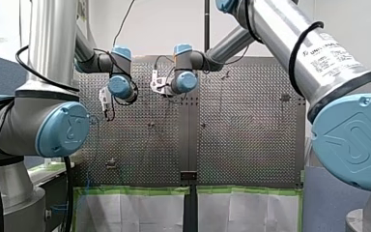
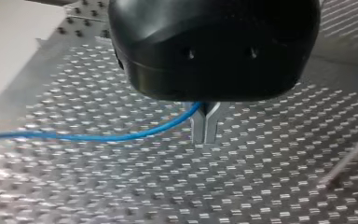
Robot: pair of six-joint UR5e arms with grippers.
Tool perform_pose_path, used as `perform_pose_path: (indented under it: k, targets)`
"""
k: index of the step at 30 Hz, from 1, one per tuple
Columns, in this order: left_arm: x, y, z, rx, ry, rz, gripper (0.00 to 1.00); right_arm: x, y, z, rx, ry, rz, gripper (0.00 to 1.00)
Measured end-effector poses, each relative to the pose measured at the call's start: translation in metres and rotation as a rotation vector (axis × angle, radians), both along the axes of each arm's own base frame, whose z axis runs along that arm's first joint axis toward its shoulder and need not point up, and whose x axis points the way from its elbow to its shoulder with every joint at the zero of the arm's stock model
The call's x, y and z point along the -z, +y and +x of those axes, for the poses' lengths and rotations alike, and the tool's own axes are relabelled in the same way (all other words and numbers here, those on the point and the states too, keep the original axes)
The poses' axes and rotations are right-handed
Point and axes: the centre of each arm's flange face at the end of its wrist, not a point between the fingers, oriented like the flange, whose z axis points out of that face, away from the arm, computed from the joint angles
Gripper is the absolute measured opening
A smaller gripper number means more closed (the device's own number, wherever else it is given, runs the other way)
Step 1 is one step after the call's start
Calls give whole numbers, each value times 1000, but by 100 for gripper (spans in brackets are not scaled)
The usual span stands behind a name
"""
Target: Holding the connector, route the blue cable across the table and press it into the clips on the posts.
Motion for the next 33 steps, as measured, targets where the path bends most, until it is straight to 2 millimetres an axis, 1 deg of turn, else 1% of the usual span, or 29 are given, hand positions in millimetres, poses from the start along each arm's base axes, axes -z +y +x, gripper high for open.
perform_pose_path:
  k: [8, 11, 16, 22, 30, 33]
  targets:
    - [50, -5, -4, 10, 81, -6, 0, 36, 5, -14, 8, 56, 50, 0]
    - [57, -5, -3, 8, 79, -17, 0, 46, 6, -19, 11, 72, 64, 0]
    - [70, -6, -1, 11, 94, -18, 0, 57, 8, -24, 15, 89, 79, 0]
    - [93, -8, 5, 16, 115, -25, 0, 75, 12, -32, 23, 109, 97, 0]
    - [107, -7, 6, 17, 127, -39, 0, 95, 13, -39, 30, 120, 113, 0]
    - [118, -9, 7, 27, 135, -41, 0, 109, 13, -38, 29, 132, 126, 0]
